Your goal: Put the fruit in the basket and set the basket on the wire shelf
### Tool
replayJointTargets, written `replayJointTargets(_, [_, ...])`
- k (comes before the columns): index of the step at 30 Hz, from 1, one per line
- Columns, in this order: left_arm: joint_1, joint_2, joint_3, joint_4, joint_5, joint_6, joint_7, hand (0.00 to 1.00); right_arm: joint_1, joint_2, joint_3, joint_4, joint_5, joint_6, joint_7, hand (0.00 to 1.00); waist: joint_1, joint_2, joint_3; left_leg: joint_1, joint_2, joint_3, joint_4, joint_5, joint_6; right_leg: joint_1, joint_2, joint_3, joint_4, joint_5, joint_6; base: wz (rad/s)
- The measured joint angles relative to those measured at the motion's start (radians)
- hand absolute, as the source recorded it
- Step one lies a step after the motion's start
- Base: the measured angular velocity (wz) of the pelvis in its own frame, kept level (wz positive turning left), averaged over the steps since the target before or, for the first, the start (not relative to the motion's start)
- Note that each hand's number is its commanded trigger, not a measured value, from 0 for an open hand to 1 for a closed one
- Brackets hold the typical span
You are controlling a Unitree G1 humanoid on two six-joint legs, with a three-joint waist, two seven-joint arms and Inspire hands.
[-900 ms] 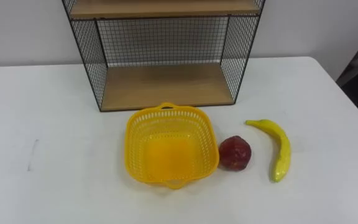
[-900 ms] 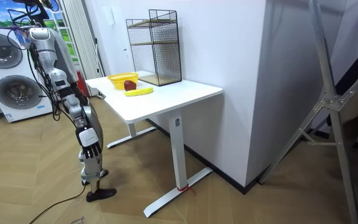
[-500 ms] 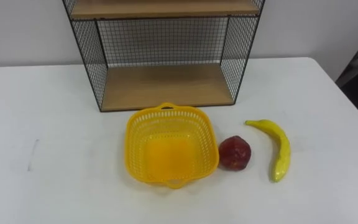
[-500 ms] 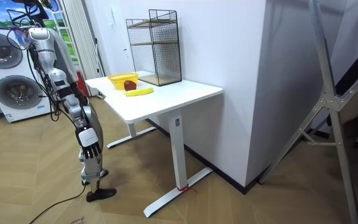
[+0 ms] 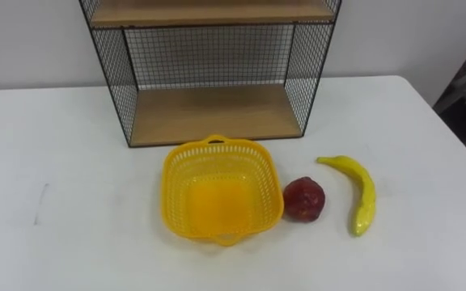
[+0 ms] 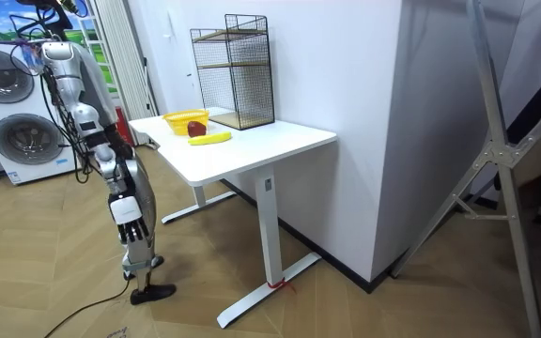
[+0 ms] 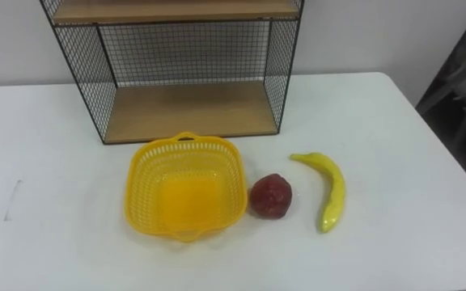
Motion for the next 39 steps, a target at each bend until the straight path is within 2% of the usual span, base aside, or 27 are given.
replayJointTargets(2, [-0.001, 0.0, 0.02, -0.002, 0.0, 0.009, 0.0, 0.0, 0.014, 0.001, -0.045, 0.001, 0.079, 0.014, -0.02, 0.0, -0.002, 0.0, 0.0003, 0.0, 0.0, 0.002, 0.0, 0.0, 0.0, -0.006, 0.0, 0.002, 0.0, -0.001, -0.001, -0.03])
replayJointTargets(6, [0.0, 0.003, 0.084, -0.009, -0.002, 0.01, 0.001, 0.0, 0.049, 0.0, -0.139, 0.003, 0.336, 0.032, -0.079, 0.0, -0.005, 0.0, 0.0011, -0.004, 0.002, 0.006, -0.004, 0.0, 0.0, -0.017, 0.0, 0.008, 0.004, -0.005, -0.001, -0.03])
replayJointTargets(7, [0.004, 0.003, 0.096, -0.009, -0.004, 0.01, 0.004, 0.0, 0.053, -0.001, -0.184, 0.001, 0.458, 0.027, -0.102, 0.0, -0.007, 0.0, 0.0011, -0.003, 0.001, 0.01, -0.004, 0.0, 0.0, -0.017, 0.0, 0.012, 0.015, -0.006, -0.002, -0.08])
replayJointTargets(8, [0.006, 0.003, 0.101, -0.009, -0.007, 0.01, 0.005, 0.0, 0.051, -0.002, -0.206, -0.001, 0.518, 0.022, -0.111, 0.0, -0.007, 0.0, 0.0012, -0.003, 0.002, 0.014, -0.002, 0.0, 0.0, -0.018, 0.0, 0.015, 0.019, -0.006, -0.002, -0.1])
replayJointTargets(10, [0.015, 0.003, 0.115, -0.01, -0.021, 0.009, 0.006, 0.0, 0.032, -0.007, -0.29, -0.005, 0.755, -0.001, -0.135, 0.0, -0.028, -0.002, 0.0017, -0.002, 0.001, 0.015, 0.003, 0.0, 0.0, -0.018, 0.0, 0.017, 0.02, -0.006, -0.002, -0.03])
replayJointTargets(12, [0.02, 0.003, 0.132, -0.015, -0.021, 0.006, 0.006, 0.0, 0.014, -0.008, -0.36, -0.014, 0.919, -0.016, -0.152, 0.0, -0.035, -0.002, 0.0016, -0.001, 0.001, 0.016, 0.006, 0.0, 0.0, -0.02, 0.0, 0.019, 0.015, -0.006, -0.002, 0.0])
replayJointTargets(15, [0.023, 0.005, 0.173, -0.02, -0.023, -0.012, 0.006, 0.0, 0.002, -0.009, -0.422, -0.055, 1.107, -0.042, -0.178, 0.0, -0.047, -0.003, 0.0015, -0.004, 0.001, 0.014, 0.003, 0.0, 0.0, -0.025, 0.0, 0.019, 0.015, -0.008, -0.003, 0.0])
replayJointTargets(17, [0.027, 0.009, 0.174, -0.02, -0.023, -0.015, 0.008, 0.0, -0.004, -0.011, -0.445, -0.085, 1.16, -0.064, -0.201, 0.0, -0.057, -0.003, 0.0009, -0.005, 0.002, 0.013, 0.003, 0.0, 0.0, -0.026, 0.0, 0.018, 0.015, -0.009, -0.003, 0.0])
replayJointTargets(20, [0.034, 0.012, 0.175, -0.023, -0.04, -0.021, 0.008, 0.0, -0.001, -0.012, -0.49, -0.145, 1.193, -0.096, -0.244, 0.0, -0.064, -0.003, -0.0007, -0.012, 0.001, 0.013, 0.002, 0.0, 0.0, -0.035, 0.0, 0.018, 0.016, -0.008, -0.003, 0.0])
replayJointTargets(21, [0.041, 0.012, 0.176, -0.032, -0.04, -0.024, 0.009, 0.0, -0.003, -0.012, -0.517, -0.172, 1.195, -0.105, -0.272, 0.0, -0.069, -0.01, -0.0055, -0.014, 0.001, 0.013, 0.003, 0.0, 0.0, -0.038, 0.0, 0.02, 0.018, -0.008, -0.003, 0.0])
replayJointTargets(26, [0.06, 0.017, 0.175, -0.063, -0.038, -0.043, 0.02, 0.0, 0.001, -0.011, -0.577, -0.365, 1.203, -0.166, -0.428, 0.0, -0.088, -0.012, -0.007, -0.011, -0.001, 0.022, 0.0, 0.0, 0.0, -0.042, -0.002, 0.028, 0.031, -0.011, -0.001, -0.06])
replayJointTargets(30, [0.064, 0.017, 0.174, -0.1, -0.037, -0.067, 0.068, 0.0, -0.003, -0.012, -0.597, -0.582, 1.059, -0.229, -0.593, 0.0, -0.088, -0.012, -0.0063, -0.011, -0.002, 0.03, 0.0, 0.0, 0.0, -0.045, -0.002, 0.035, 0.03, -0.011, -0.001, -0.05])
replayJointTargets(31, [0.064, 0.018, 0.172, -0.107, -0.037, -0.073, 0.083, 0.0, -0.007, -0.013, -0.595, -0.629, 1.006, -0.245, -0.64, 0.0, -0.084, -0.015, -0.0084, -0.012, -0.002, 0.033, 0.0, 0.0, 0.0, -0.05, -0.002, 0.038, 0.032, -0.012, -0.001, -0.07])
replayJointTargets(35, [0.07, 0.019, 0.172, -0.122, -0.038, -0.086, 0.097, 0.0, -0.028, -0.014, -0.594, -0.782, 0.839, -0.272, -0.785, 0.0, -0.076, -0.015, -0.0084, -0.028, -0.001, 0.039, 0.001, 0.001, 0.001, -0.075, 0.0, 0.052, 0.04, -0.012, -0.002, -0.08])
replayJointTargets(39, [0.071, 0.024, 0.162, -0.091, -0.039, -0.119, 0.113, 0.0, -0.024, -0.017, -0.544, -0.937, 0.615, -0.331, -0.908, 0.0, -0.069, -0.015, -0.0084, -0.042, -0.001, 0.039, 0.003, 0.001, 0.001, -0.091, 0.0, 0.052, 0.05, -0.011, -0.002, -0.02])
